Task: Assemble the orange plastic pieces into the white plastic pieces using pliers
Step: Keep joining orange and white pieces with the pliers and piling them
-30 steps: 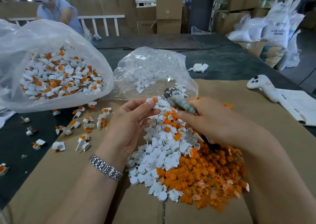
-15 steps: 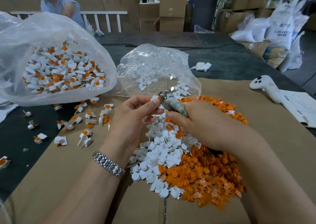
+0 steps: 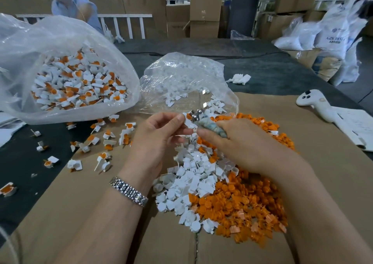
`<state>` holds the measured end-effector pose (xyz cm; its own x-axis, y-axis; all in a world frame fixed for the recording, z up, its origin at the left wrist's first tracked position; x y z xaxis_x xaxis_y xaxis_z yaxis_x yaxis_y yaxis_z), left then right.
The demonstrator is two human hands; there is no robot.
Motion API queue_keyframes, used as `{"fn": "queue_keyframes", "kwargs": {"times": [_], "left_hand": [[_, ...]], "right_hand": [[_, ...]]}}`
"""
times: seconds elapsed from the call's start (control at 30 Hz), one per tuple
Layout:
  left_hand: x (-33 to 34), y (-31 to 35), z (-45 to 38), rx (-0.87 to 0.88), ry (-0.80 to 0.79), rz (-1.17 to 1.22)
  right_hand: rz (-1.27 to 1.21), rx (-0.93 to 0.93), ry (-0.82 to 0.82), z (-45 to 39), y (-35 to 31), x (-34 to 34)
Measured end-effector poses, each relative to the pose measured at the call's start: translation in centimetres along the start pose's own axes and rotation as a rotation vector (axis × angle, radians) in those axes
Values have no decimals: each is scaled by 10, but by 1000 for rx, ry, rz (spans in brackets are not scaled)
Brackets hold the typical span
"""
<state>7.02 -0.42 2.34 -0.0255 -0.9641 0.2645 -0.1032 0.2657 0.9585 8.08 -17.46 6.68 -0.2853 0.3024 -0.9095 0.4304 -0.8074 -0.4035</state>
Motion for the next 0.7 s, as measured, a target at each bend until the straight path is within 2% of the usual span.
{"fn": "queue_keyframes", "kwargs": {"times": [0.07,0.2,0.27,0.33,0.43,0.53,0.6,0.7], "left_hand": [[-20,10,4,33,142,-231],[-69,45,29,105,615,-730],[-76,56,35,123,730,-916],[-69,58,30,153,686,-1072],[-40,47,9,191,411,-1264],[-21,19,-11,31,186,-1594],[-20,6,-18,-86,124,-1677],[-16,3,-18,-81,107,-1681]], "right_hand": [[26,31,52,1,11,-3],[95,192,104,-2,44,-5],[117,270,85,-4,57,-2],[118,326,77,-5,66,0],[120,402,72,-4,76,2],[126,453,51,-3,81,4],[133,478,48,-1,84,5],[149,502,37,1,88,6]]}}
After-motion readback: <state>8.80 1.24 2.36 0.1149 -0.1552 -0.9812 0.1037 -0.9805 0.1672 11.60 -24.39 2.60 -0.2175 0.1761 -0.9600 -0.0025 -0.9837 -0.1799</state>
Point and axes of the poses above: each hand's wrist, its own z-axis away from the middle knuckle, its own x-axis out of the palm, y = z × x, the point moved 9 cm from there along -z, towards the middle knuckle, and after that the axes turned 12 degrees about -y, right-handed, at the moved point
